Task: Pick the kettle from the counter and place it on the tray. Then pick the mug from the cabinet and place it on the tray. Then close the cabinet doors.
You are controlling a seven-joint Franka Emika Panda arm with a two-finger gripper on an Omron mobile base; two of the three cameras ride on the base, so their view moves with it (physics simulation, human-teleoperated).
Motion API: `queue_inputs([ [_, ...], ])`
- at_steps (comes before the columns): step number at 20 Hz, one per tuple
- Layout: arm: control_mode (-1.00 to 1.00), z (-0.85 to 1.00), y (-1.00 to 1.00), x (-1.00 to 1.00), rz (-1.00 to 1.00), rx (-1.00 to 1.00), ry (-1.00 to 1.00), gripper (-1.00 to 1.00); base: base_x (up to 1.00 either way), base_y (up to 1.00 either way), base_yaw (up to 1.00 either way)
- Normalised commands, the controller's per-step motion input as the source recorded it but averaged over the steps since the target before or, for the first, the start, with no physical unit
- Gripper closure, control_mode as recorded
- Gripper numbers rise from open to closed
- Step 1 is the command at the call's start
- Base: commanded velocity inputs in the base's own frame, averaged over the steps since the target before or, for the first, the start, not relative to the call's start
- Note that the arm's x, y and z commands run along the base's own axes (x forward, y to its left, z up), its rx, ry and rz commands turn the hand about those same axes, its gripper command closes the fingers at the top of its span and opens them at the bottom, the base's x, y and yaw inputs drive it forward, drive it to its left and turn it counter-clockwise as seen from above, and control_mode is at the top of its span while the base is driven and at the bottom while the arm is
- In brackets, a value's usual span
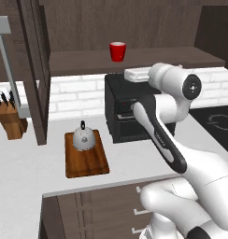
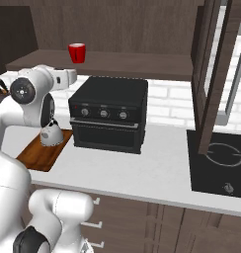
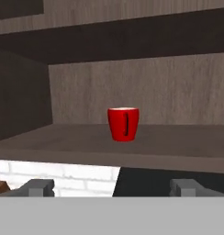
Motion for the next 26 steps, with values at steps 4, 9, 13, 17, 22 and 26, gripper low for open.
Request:
queue_inputs([
  [4, -1.00, 0.25, 0.01, 0.08, 0.00, 0.00, 0.00, -1.00, 0.00, 0.00, 0.00],
  [9, -1.00, 0.24, 0.16, 0.21, 0.00, -0.05, 0.00, -1.00, 0.00, 0.00, 0.00],
  [13, -1.00, 0.15, 0.07, 0.29, 0.00, -0.02, 0.00, -1.00, 0.00, 0.00, 0.00],
  [17, -1.00, 0.06, 0.00, 0.33, 0.00, 0.00, 0.00, -1.00, 0.00, 0.00, 0.00],
  [22, -1.00, 0.00, -0.06, 0.35, 0.00, 0.00, 0.00, -1.00, 0.00, 0.00, 0.00],
  [26, -1.00, 0.00, -0.19, 0.35, 0.00, 0.00, 0.00, -1.00, 0.00, 0.00, 0.00],
])
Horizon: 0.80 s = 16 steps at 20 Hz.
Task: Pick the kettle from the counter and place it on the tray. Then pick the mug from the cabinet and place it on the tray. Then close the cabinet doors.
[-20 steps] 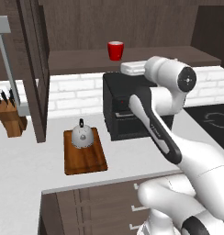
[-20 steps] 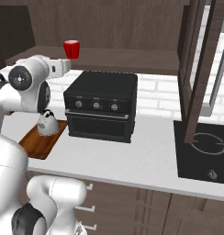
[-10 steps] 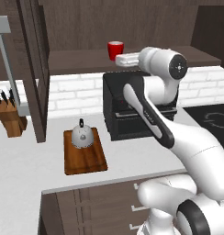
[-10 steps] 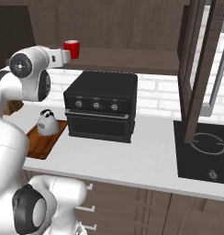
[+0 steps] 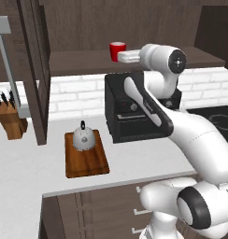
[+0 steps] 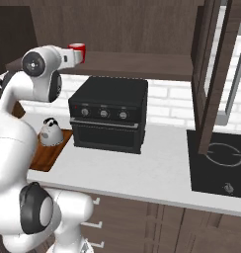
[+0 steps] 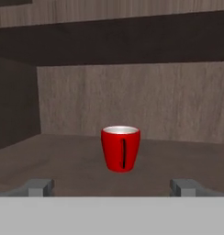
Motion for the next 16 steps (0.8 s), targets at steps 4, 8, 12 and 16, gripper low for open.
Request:
queue_inputs([
  [4, -1.00, 0.00, -0.27, 0.27, 0.00, 0.00, 0.00, -1.00, 0.00, 0.00, 0.00],
  [8, -1.00, -0.06, -0.12, 0.31, 0.00, 0.00, 0.01, -1.00, 0.00, 0.00, 0.00],
  [12, -1.00, -0.08, -0.02, 0.42, 0.00, 0.00, 0.05, -1.00, 0.00, 0.00, 0.00],
  [16, -1.00, -0.07, 0.00, 0.48, 0.00, 0.00, 0.05, -1.00, 0.00, 0.00, 0.00],
])
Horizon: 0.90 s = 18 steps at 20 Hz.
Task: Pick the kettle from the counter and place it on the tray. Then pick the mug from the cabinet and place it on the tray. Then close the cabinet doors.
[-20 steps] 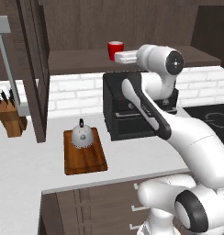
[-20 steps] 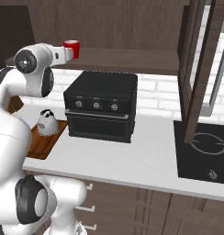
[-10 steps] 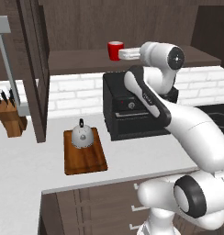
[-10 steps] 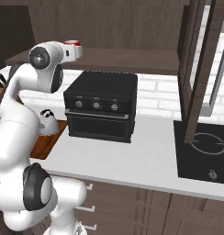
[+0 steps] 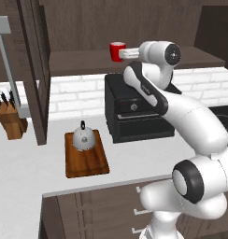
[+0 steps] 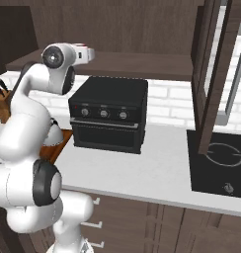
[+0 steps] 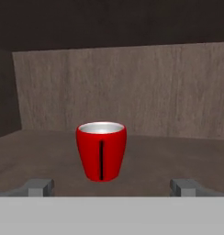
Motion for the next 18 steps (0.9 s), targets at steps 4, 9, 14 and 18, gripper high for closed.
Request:
queue_inputs([
  [4, -1.00, -0.11, 0.00, 0.45, 0.00, 0.00, 0.01, -1.00, 0.00, 0.00, 0.00],
  [9, -1.00, -0.09, 0.00, 0.41, 0.00, 0.00, 0.00, -1.00, 0.00, 0.00, 0.00],
  [14, -1.00, -0.05, 0.04, 0.19, 0.00, 0.00, -0.01, -1.00, 0.00, 0.00, 0.00],
  [18, -1.00, 0.00, 0.34, 0.00, 0.00, 0.00, -0.05, -1.00, 0.00, 0.00, 0.00],
])
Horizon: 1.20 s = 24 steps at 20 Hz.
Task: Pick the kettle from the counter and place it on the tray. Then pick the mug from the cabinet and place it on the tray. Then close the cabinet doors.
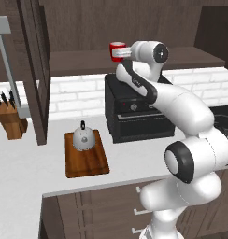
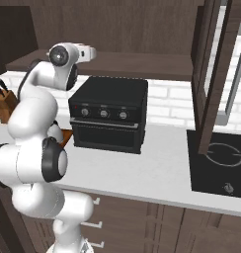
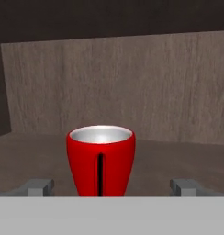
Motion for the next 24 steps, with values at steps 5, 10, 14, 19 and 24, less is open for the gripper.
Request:
queue_inputs([
  [5, -1.00, 0.00, 0.17, 0.13, 0.00, 0.00, -0.01, -1.00, 0.00, 0.00, 0.00],
  [10, -1.00, 0.00, 0.01, 0.18, 0.00, 0.00, 0.00, -1.00, 0.00, 0.00, 0.00],
  [14, -1.00, 0.00, 0.00, 0.11, 0.00, 0.00, 0.00, -1.00, 0.00, 0.00, 0.00],
  [19, -1.00, 0.00, 0.01, 0.10, 0.00, 0.00, 0.00, -1.00, 0.00, 0.00, 0.00],
  [24, -1.00, -0.02, 0.02, 0.14, 0.00, 0.00, 0.00, -1.00, 0.00, 0.00, 0.00],
])
